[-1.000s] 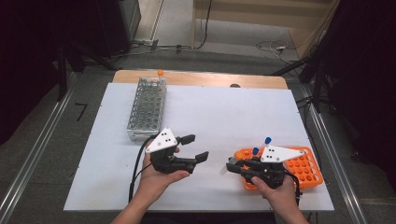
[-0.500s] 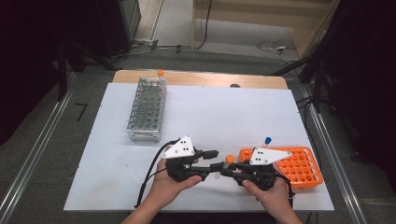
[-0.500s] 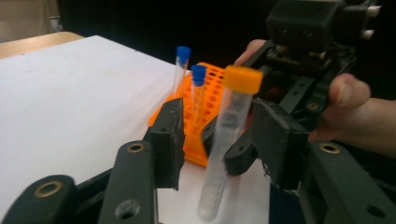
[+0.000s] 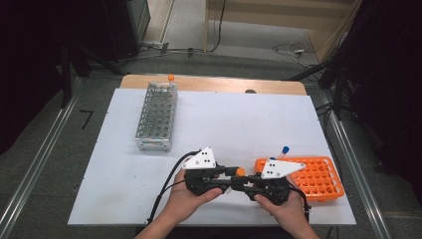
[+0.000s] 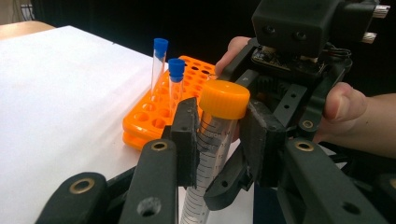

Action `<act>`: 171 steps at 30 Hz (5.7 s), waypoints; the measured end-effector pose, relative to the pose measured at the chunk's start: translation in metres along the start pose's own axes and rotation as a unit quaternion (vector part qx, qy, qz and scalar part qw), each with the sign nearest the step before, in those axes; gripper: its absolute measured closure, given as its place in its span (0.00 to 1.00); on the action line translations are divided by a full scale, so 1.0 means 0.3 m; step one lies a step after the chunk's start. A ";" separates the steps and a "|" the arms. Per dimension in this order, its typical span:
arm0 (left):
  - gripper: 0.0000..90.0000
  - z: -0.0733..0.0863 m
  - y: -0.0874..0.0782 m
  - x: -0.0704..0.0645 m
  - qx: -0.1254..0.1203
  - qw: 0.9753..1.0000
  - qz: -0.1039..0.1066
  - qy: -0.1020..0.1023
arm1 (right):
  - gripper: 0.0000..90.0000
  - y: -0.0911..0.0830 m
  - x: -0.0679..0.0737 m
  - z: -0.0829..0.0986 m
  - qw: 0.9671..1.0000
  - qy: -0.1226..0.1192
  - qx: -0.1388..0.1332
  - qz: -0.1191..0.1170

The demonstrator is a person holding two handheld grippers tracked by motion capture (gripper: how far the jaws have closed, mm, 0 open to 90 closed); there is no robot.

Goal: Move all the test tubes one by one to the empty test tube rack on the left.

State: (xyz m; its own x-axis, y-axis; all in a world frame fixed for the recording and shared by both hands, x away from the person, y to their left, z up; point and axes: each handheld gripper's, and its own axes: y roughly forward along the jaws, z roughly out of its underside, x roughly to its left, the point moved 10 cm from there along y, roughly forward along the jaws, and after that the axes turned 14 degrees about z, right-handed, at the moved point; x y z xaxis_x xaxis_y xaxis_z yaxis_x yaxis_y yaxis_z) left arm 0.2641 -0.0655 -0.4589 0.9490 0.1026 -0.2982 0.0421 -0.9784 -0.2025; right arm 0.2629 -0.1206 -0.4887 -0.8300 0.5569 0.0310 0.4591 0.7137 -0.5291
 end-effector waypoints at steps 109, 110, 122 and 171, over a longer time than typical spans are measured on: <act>0.80 -0.287 -0.675 0.793 -0.170 0.918 -0.358 -0.016 | 0.00 -0.307 -0.477 0.090 0.980 0.090 -0.089 0.155; 0.80 -0.285 -0.680 0.808 -0.171 0.916 -0.363 -0.020 | 0.00 -0.305 -0.478 0.091 0.980 0.090 -0.088 0.156; 0.80 -0.255 -0.708 0.953 -0.185 0.898 -0.396 -0.044 | 0.00 -0.305 -0.490 0.100 0.979 0.092 -0.087 0.159; 0.56 -0.193 -0.674 0.990 -0.109 0.895 -0.426 -0.081 | 0.00 -0.298 -0.486 0.101 0.979 0.096 -0.086 0.156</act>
State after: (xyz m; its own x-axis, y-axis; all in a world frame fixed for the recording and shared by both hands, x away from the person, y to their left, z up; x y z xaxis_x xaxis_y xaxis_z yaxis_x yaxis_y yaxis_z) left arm 0.5555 0.1523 -0.4526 0.4868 0.8350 -0.2565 0.8053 -0.5428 -0.2385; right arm 0.3334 -0.2786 -0.4716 -0.5731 0.8175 0.0575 0.7419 0.5473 -0.3873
